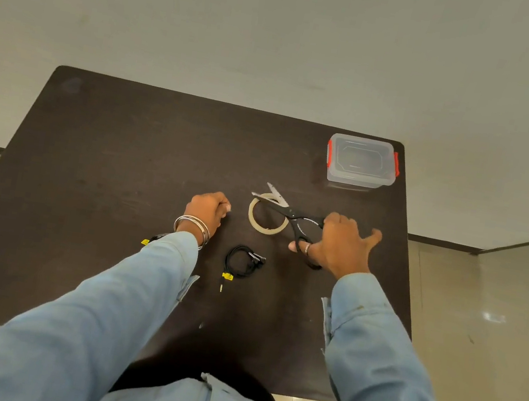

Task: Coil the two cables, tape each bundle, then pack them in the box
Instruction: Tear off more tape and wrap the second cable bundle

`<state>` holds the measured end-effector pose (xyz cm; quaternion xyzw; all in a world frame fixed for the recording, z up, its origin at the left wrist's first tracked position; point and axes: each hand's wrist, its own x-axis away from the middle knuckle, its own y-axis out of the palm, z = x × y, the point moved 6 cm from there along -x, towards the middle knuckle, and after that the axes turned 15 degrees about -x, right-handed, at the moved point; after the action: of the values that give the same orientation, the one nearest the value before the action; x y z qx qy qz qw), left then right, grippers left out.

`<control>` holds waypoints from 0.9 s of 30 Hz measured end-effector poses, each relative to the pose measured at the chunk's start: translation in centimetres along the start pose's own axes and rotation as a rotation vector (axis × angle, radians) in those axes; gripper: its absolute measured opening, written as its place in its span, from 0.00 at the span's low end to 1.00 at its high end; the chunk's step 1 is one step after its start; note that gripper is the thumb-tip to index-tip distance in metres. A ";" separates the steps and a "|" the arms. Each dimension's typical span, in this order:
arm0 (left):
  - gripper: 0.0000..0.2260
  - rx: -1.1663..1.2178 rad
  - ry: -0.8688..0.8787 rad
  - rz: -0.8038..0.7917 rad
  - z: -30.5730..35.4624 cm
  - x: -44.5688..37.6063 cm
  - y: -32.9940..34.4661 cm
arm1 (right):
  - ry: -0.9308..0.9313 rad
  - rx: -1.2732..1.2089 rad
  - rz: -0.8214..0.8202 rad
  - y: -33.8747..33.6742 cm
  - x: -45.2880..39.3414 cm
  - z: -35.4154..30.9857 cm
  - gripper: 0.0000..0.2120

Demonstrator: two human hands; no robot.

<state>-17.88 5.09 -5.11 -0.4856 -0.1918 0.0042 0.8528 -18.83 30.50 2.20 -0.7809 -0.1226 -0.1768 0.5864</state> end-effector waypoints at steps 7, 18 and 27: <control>0.08 -0.030 0.005 -0.011 0.1 0.1 -0.4 | -0.294 0.339 0.057 -0.8 1.2 -2.9 0.29; 0.09 -0.089 0.032 -0.028 0.3 0.6 -0.8 | -0.440 0.401 0.132 0.7 0.8 -6.5 0.21; 0.09 -0.095 0.044 -0.015 0.3 0.8 -0.9 | -0.466 0.424 0.125 0.5 0.5 -7.5 0.19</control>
<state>-17.41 5.01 -3.98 -0.5240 -0.1769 -0.0222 0.8328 -19.18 23.15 3.87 -0.6667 -0.2394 0.0726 0.7021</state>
